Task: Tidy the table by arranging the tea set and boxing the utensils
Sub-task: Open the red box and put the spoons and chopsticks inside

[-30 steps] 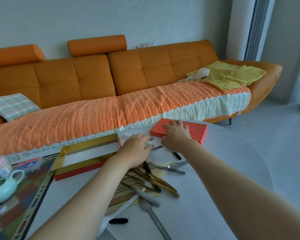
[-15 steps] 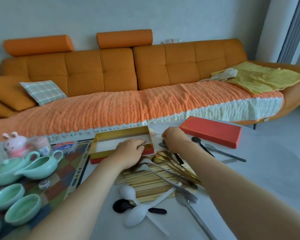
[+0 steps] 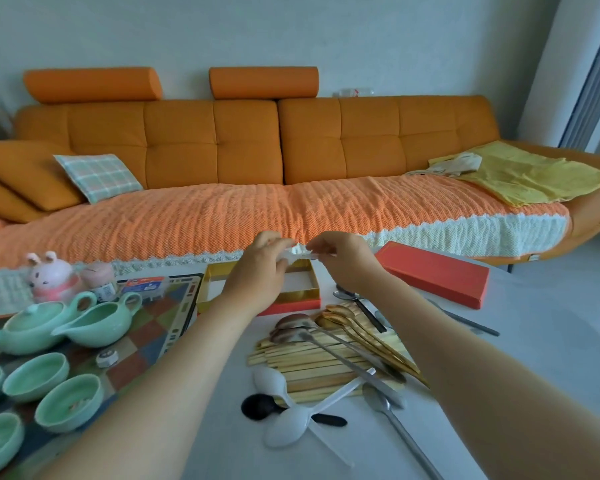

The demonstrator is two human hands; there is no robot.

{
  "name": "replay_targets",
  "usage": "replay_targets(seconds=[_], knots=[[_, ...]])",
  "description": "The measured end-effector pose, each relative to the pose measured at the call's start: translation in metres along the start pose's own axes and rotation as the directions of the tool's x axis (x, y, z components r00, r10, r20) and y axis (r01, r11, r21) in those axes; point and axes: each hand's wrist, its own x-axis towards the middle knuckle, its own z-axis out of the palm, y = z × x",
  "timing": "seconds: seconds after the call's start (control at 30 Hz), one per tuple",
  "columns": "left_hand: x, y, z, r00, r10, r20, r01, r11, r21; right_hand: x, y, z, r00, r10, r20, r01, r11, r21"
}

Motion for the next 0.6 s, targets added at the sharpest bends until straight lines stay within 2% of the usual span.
replay_targets(seconds=[0.23,0.3,0.43,0.5,0.6], knots=[[-0.015,-0.044,-0.014,0.984,-0.161,0.074,0.157,0.986,0.05,0.006,-0.011,0.041,0.994,0.025,0.104,-0.019,0.998,-0.057],[-0.02,-0.054,-0.014,0.971,-0.204,0.125,0.19,0.975,0.114,0.01,-0.013,0.052,0.991,0.035,0.125,-0.023,0.995,-0.096],[-0.026,-0.063,-0.013,0.936,-0.283,0.21,0.218,0.933,0.286,0.011,-0.017,0.069,0.963,0.078,0.257,-0.032,0.983,-0.179],[-0.026,-0.059,-0.012,0.936,-0.274,0.22,0.192,0.924,0.331,0.01,-0.02,0.068,0.959,0.095,0.268,-0.044,0.981,-0.19],[-0.021,-0.044,-0.009,0.967,-0.161,0.197,0.091,0.943,0.32,0.006,-0.021,0.056,0.977,0.089,0.192,-0.057,0.984,-0.171]])
